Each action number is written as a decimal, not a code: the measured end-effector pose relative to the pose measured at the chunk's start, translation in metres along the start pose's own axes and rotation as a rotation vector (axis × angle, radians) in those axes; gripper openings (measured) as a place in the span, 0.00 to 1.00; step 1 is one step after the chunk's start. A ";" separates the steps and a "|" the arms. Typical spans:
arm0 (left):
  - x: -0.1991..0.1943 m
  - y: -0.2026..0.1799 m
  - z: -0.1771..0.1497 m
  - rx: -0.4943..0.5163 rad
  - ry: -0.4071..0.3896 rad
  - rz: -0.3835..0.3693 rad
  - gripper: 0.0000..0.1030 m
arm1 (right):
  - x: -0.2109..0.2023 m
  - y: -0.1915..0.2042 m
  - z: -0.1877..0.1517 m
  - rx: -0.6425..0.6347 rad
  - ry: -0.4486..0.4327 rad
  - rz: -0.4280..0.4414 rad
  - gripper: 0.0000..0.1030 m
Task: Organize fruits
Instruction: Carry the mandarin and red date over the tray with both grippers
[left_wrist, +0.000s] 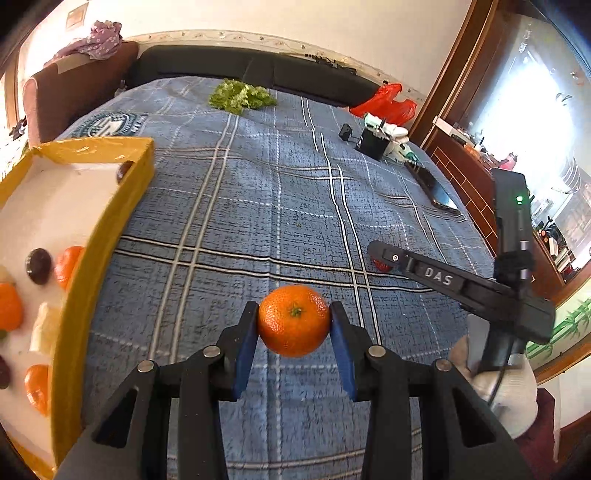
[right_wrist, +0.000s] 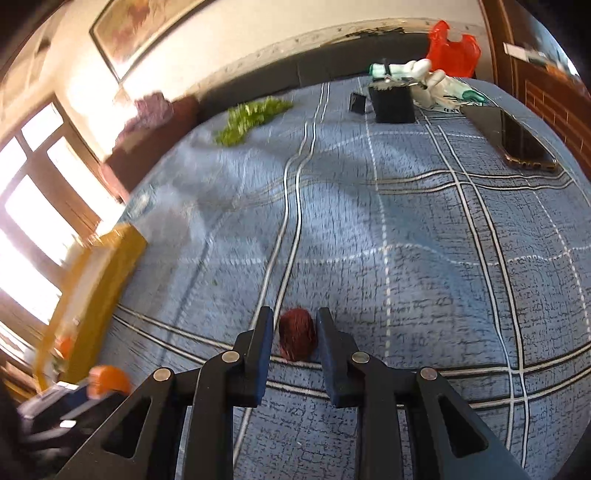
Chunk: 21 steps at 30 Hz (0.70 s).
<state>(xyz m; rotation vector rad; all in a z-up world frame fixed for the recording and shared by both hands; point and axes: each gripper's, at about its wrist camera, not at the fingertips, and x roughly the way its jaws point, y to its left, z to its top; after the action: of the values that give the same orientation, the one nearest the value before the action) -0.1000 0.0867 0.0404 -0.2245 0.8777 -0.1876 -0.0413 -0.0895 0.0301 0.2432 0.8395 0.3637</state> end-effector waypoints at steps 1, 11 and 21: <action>-0.004 0.001 -0.001 0.002 -0.008 0.007 0.36 | 0.000 0.002 0.000 -0.012 0.001 -0.013 0.25; -0.035 0.020 -0.011 -0.030 -0.054 0.022 0.36 | -0.014 0.022 -0.008 -0.077 -0.039 -0.054 0.21; -0.081 0.063 -0.014 -0.125 -0.134 0.029 0.36 | -0.053 0.074 -0.023 -0.075 -0.084 0.030 0.21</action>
<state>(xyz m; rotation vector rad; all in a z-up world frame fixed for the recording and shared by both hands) -0.1575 0.1658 0.0747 -0.3370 0.7602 -0.0899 -0.1066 -0.0424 0.0770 0.2003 0.7385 0.4090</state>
